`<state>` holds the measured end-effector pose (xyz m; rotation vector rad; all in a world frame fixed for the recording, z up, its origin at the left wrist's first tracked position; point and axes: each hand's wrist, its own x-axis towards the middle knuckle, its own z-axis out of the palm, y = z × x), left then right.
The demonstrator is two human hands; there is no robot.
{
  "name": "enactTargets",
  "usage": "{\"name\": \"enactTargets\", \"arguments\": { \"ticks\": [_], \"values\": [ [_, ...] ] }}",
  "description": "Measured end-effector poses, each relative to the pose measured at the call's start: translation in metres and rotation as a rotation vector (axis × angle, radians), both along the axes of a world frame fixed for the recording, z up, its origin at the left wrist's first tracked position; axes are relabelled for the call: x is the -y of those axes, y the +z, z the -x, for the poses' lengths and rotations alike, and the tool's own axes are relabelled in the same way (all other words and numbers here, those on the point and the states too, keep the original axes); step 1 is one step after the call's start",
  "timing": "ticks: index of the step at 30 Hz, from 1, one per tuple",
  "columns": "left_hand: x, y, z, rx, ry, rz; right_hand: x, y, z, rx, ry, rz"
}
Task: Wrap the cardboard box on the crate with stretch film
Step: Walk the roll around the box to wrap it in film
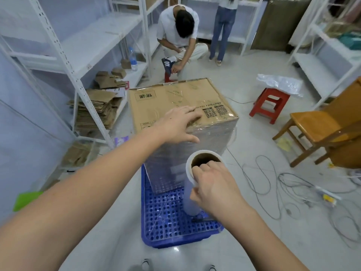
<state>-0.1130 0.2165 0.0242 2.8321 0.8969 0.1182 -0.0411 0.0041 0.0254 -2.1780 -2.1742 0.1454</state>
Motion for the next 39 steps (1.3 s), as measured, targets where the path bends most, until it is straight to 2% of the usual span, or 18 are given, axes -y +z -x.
{"name": "enactTargets", "arguments": {
  "ticks": [5,8,10,14,25,28,34,39],
  "values": [
    [-0.029,0.007,0.057,-0.163,-0.160,-0.075,-0.011,0.003,0.025,0.121,-0.291,0.059],
    [-0.035,-0.009,0.076,-0.061,-0.140,-0.036,-0.027,-0.001,0.038,0.267,-0.410,0.048],
    [-0.033,-0.017,0.076,-0.007,-0.124,-0.038,-0.033,-0.002,0.039,0.274,-0.426,0.042],
    [-0.034,-0.019,0.073,0.013,-0.120,-0.040,-0.036,0.001,0.049,0.202,-0.345,0.041],
    [-0.030,-0.016,0.076,-0.007,-0.108,-0.033,-0.014,0.006,0.071,0.123,0.087,0.087],
    [-0.030,-0.016,0.076,-0.009,-0.100,-0.037,-0.011,0.006,0.075,0.165,0.205,0.087],
    [-0.029,-0.017,0.075,-0.017,-0.082,-0.044,-0.003,0.010,0.094,0.163,0.153,0.143],
    [-0.030,-0.017,0.075,0.002,-0.079,-0.034,-0.005,-0.005,0.113,0.178,0.070,-0.030]
  ]
}}
